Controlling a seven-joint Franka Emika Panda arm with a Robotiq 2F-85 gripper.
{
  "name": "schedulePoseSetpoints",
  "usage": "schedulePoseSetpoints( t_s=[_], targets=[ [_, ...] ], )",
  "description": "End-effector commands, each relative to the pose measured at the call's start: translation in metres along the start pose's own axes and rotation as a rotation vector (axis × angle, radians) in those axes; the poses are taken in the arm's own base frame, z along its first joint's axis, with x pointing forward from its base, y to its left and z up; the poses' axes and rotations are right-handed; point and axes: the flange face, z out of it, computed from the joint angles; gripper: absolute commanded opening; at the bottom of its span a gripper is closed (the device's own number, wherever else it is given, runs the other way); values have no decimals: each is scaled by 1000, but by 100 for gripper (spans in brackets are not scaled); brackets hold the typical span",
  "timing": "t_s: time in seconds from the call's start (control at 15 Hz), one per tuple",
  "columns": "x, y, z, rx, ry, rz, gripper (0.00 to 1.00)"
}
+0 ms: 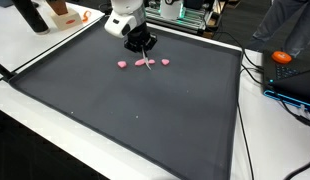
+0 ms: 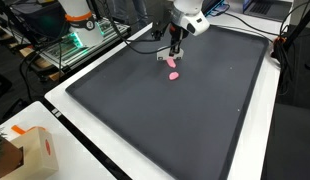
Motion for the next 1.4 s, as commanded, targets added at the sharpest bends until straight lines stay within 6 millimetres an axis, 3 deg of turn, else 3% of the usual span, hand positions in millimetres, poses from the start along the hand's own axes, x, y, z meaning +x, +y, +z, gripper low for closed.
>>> schedulePoseSetpoints(
  t_s=[0.0,0.73,1.33],
  targets=[
    [-32,9,38,-8,-92,2,1],
    [-57,20,37,-40,-149,59,1],
    [-53,7,0,-64,-78,14,1]
  ],
)
